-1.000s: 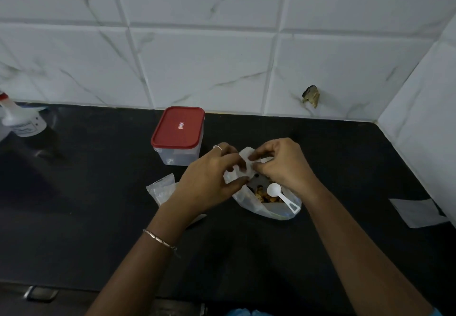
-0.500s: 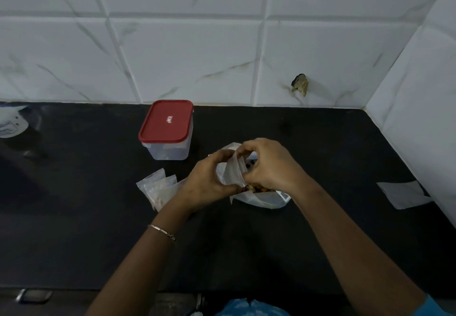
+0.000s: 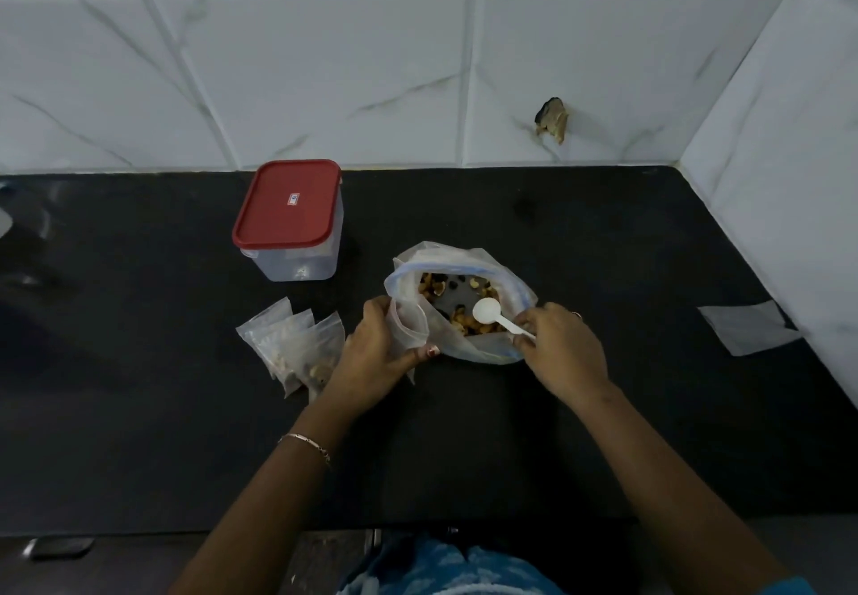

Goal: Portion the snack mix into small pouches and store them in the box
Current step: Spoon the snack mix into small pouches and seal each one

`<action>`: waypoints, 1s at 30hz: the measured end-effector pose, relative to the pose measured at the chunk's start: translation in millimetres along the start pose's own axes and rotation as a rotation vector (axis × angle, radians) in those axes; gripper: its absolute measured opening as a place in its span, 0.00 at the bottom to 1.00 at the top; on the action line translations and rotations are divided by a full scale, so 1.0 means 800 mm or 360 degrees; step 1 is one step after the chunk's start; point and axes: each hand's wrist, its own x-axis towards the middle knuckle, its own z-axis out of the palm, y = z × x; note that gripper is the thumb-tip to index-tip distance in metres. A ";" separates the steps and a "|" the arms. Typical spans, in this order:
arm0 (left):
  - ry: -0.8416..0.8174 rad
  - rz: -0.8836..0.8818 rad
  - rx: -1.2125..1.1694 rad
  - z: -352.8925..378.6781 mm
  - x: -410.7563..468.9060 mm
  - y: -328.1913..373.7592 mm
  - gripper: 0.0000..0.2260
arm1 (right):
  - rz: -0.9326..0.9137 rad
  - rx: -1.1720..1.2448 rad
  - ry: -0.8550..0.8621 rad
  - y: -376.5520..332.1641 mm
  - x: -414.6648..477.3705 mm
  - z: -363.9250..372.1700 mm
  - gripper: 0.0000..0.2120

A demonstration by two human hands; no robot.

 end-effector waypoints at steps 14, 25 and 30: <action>-0.0009 -0.0131 -0.0116 0.017 0.000 -0.014 0.39 | -0.0633 -0.0434 0.0117 -0.036 0.056 -0.012 0.11; -0.0035 0.0149 -0.0202 0.015 0.028 -0.004 0.36 | -0.0845 -0.0712 -0.0157 -0.077 0.108 0.009 0.10; -0.0138 0.0018 -0.0087 0.018 0.029 -0.011 0.32 | -0.0727 -0.0471 -0.0159 -0.065 0.119 0.036 0.13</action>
